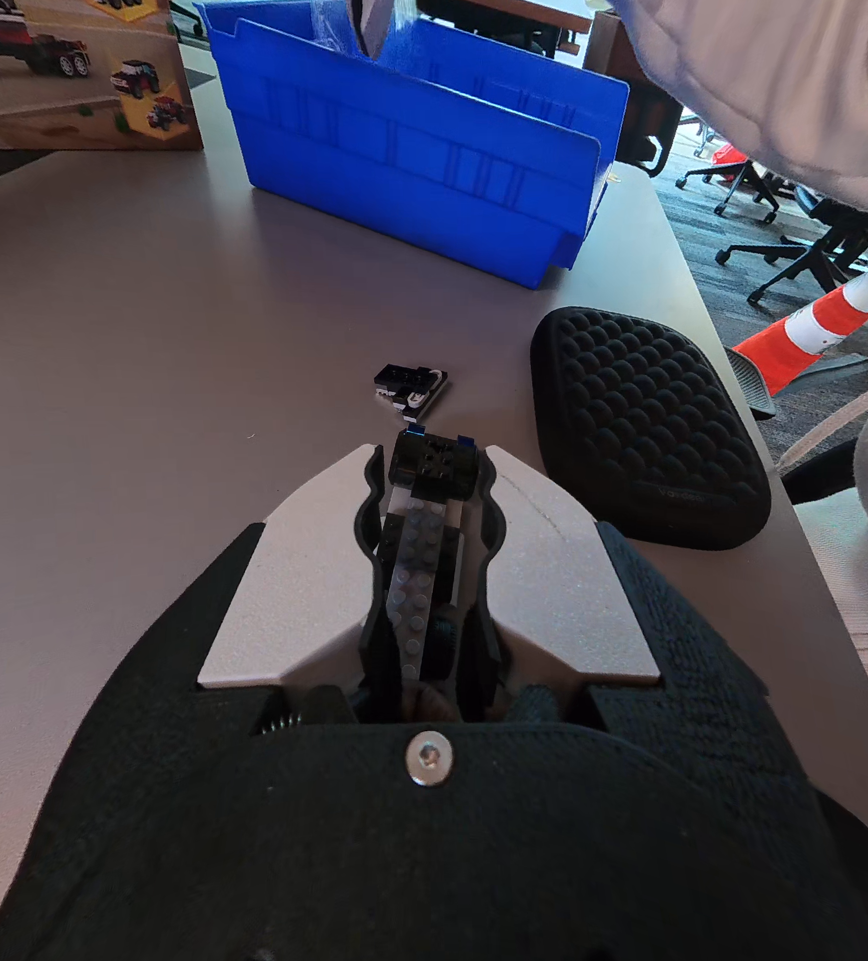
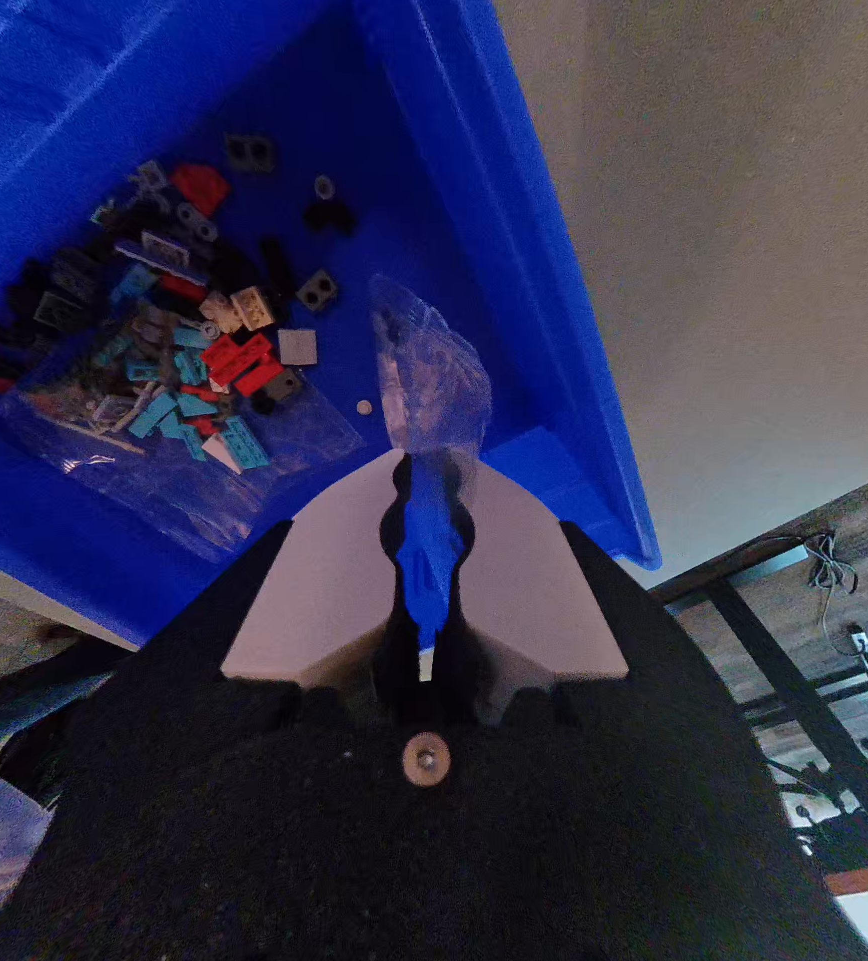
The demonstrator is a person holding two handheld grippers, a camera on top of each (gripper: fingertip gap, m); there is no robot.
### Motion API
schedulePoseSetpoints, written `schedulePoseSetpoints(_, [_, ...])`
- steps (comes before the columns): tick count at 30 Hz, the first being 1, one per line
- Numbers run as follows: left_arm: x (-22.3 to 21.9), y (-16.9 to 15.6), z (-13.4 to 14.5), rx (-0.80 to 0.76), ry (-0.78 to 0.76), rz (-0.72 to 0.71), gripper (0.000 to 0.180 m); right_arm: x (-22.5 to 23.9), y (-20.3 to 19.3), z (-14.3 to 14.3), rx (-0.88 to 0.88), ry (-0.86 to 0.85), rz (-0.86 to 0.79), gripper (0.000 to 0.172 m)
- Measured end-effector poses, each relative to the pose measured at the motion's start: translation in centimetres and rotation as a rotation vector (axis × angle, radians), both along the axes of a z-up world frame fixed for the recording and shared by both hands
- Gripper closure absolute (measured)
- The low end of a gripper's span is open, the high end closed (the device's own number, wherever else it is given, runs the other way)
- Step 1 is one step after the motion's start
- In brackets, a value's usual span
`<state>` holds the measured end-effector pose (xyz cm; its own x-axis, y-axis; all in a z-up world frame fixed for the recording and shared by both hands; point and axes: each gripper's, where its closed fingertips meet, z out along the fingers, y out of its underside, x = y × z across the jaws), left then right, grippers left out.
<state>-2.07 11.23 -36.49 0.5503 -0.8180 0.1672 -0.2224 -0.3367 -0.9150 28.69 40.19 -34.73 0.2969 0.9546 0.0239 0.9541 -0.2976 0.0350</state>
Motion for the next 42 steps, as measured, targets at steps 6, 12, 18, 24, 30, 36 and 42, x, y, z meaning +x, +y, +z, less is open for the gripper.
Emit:
schedulePoseSetpoints(6, [-0.2,0.2,0.1,0.006,-0.006,0.015,0.146,-2.7,0.7,4.8,0.264,0.186,-0.098,0.091])
schedulePoseSetpoints(12, [-0.6,0.6,0.3,0.030,0.005,0.042,0.146,-16.4,-13.3,12.5,0.478,0.912,0.016,0.086])
schedulePoseSetpoints(18, [-0.5,0.4,0.0,0.038,0.030,0.035,0.145,-27.8,-26.3,5.9,0.239,1.291,0.093,0.072])
schedulePoseSetpoints(24, [0.0,0.0,-0.7,0.062,0.107,0.011,0.144,-24.1,-19.0,-1.1,0.530,0.985,0.054,0.072])
schedulePoseSetpoints(30, [0.0,0.0,-1.1,0.053,0.127,0.007,0.144,-22.3,-19.1,-3.6,0.443,0.880,0.212,0.085])
schedulePoseSetpoints(36, [0.1,0.0,-1.2,0.051,0.131,0.002,0.144,-24.6,-24.3,-5.1,0.124,0.903,0.366,0.108])
schedulePoseSetpoints(42, [0.1,0.0,-1.2,0.097,0.165,-0.001,0.143,-25.3,-24.0,-6.0,0.074,0.855,0.365,0.140])
